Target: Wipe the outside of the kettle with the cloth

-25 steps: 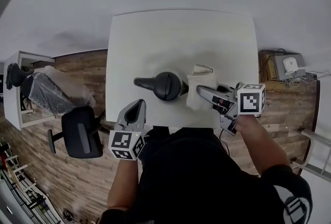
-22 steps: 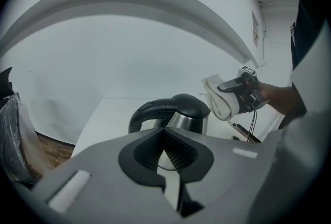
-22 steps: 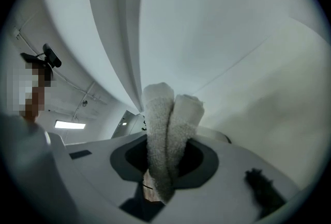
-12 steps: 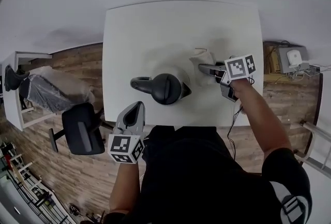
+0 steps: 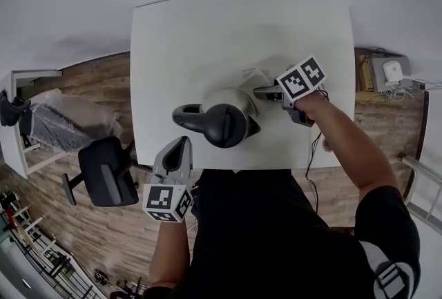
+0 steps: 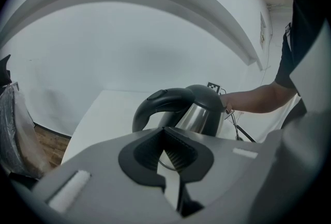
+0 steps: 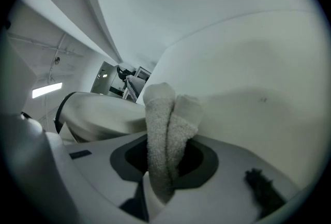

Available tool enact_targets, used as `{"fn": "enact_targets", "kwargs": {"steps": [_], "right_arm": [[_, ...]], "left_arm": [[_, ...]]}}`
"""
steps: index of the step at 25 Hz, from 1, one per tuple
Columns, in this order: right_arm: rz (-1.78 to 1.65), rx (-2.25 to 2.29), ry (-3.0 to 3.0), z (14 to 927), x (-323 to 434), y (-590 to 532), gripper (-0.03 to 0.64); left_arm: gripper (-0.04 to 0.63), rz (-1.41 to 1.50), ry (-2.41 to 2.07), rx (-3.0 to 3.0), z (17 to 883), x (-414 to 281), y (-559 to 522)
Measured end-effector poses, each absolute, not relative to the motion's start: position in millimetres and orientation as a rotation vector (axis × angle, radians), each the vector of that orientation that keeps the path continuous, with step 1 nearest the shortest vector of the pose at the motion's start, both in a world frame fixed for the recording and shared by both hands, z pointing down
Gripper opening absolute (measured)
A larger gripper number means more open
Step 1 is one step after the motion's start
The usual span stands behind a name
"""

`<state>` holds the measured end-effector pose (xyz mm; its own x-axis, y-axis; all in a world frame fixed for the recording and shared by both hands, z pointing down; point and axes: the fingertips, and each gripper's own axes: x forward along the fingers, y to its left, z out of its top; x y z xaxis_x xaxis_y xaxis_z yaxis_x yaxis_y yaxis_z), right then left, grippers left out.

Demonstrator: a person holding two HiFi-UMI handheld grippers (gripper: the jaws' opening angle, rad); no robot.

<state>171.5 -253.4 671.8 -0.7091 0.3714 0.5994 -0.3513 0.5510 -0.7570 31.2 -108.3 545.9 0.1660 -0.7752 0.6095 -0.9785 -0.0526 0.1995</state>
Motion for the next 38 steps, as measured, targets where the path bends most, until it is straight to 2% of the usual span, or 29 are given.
{"fn": "enact_targets", "kwargs": {"steps": [24,33,38], "right_arm": [[0.733,-0.042,-2.273,521.3,158.6,-230.2,0.097],[0.42,-0.096,-2.388,475.4,164.4,-207.1,0.097],[0.434,-0.104,-2.416,472.1,166.5,-210.6,0.097]], "left_arm": [[0.008,0.352,-1.728,1.949,504.9,11.9,-102.1],[0.008,0.405,-1.71,1.954,507.8,12.2,-103.3],[0.008,0.45,-1.685,1.963,521.3,5.6,-107.3]]}}
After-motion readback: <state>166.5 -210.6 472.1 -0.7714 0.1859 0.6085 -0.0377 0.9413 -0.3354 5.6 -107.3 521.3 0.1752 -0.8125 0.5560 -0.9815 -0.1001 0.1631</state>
